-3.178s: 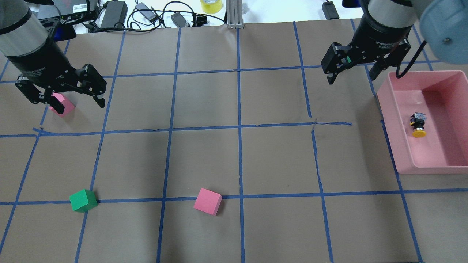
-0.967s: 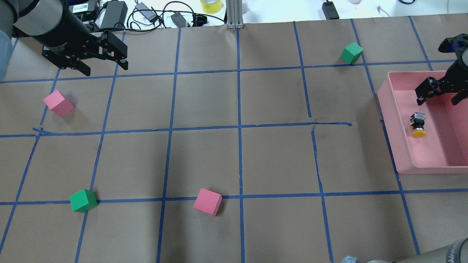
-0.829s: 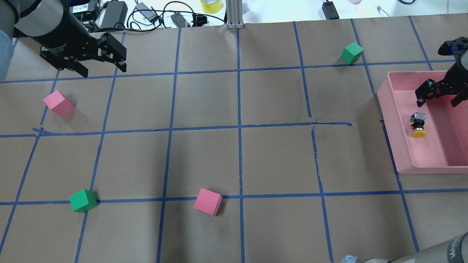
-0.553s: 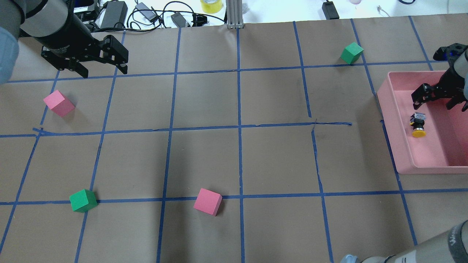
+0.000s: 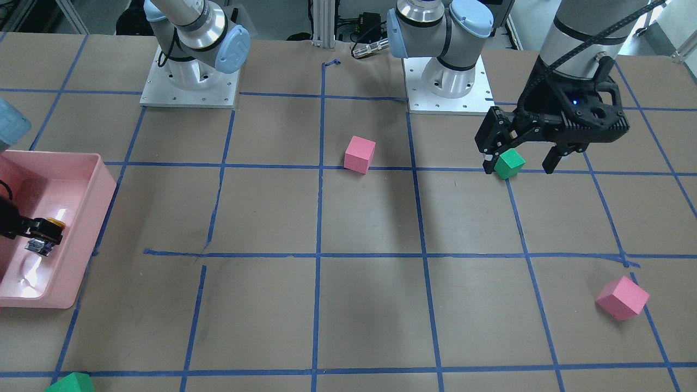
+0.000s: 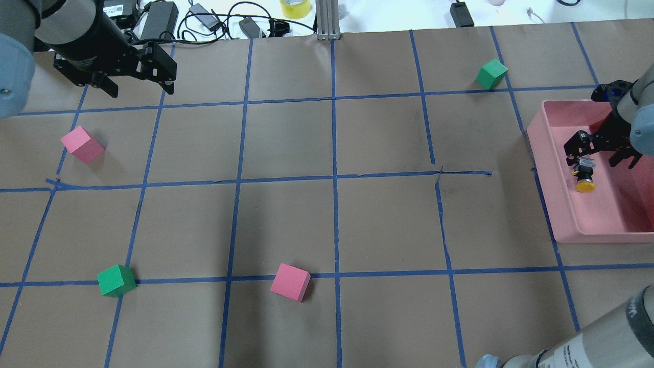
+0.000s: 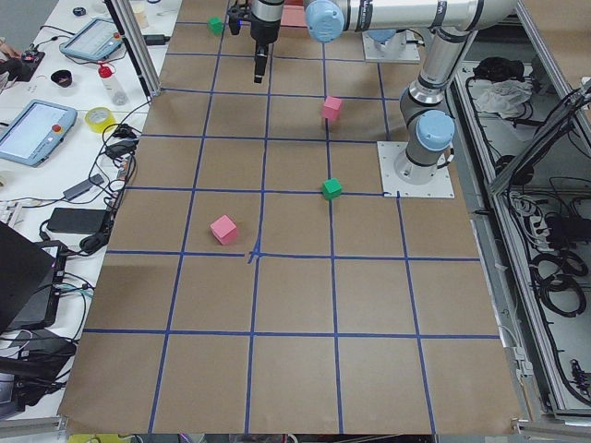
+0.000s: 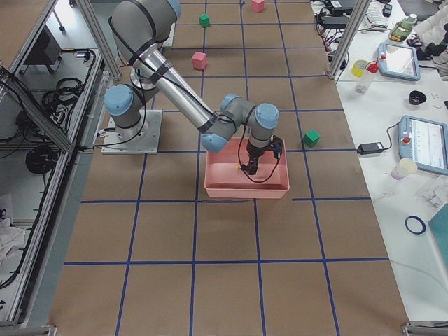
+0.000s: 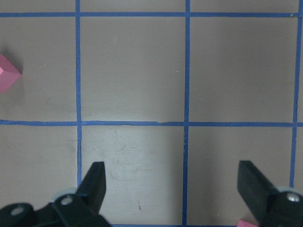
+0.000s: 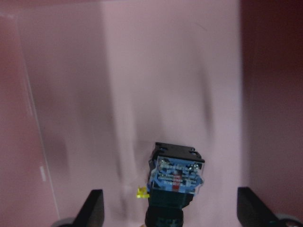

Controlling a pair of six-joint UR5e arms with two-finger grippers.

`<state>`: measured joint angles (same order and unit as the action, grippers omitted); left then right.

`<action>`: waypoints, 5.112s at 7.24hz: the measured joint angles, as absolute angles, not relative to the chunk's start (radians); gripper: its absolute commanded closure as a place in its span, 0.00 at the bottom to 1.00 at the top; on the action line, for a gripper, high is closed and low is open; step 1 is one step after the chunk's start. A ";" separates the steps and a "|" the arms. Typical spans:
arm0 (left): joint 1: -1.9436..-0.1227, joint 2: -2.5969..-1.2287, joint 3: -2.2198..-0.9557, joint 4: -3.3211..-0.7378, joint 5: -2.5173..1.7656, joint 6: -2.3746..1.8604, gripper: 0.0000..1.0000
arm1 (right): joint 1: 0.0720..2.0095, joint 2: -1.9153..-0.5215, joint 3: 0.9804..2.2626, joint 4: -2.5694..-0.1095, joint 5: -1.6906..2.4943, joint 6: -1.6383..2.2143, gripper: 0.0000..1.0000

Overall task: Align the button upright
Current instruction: 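Lower the right gripper into the bin and grasp the button switch body, then lift the switch out of the bin and carry it toward the table center, then lower the switch onto the table and open the right gripper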

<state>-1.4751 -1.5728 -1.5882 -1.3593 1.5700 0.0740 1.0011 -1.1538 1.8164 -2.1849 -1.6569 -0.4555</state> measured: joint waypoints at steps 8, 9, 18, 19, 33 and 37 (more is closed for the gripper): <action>-1.478 -1.510 -1.700 -1.118 1.442 0.065 0.00 | 0.999 -1.257 1.825 -2.054 -1.689 -0.330 1.00; -1.479 -1.509 -1.722 -1.119 1.444 0.063 0.00 | 1.001 -1.287 1.815 -2.025 -1.685 -0.313 1.00; -1.479 -1.545 -1.600 -1.428 1.512 0.028 0.00 | 1.636 -1.254 1.506 -1.867 -1.687 -0.144 1.00; -1.480 -1.540 -1.616 -1.323 1.512 0.100 0.00 | 1.705 -1.202 1.496 -1.924 -1.649 -0.094 1.00; -1.502 -1.574 -1.585 -1.523 1.575 0.051 0.00 | 1.914 -0.883 1.409 -2.132 -1.447 0.109 0.00; -1.508 -1.578 -1.588 -1.509 1.572 0.047 0.00 | 1.912 -0.949 1.413 -2.119 -1.446 0.107 0.00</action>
<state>-1.5082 -1.5782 -1.5879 -1.5095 1.5725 0.0468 1.9120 -0.9491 1.4126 -2.1192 -1.4462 0.1068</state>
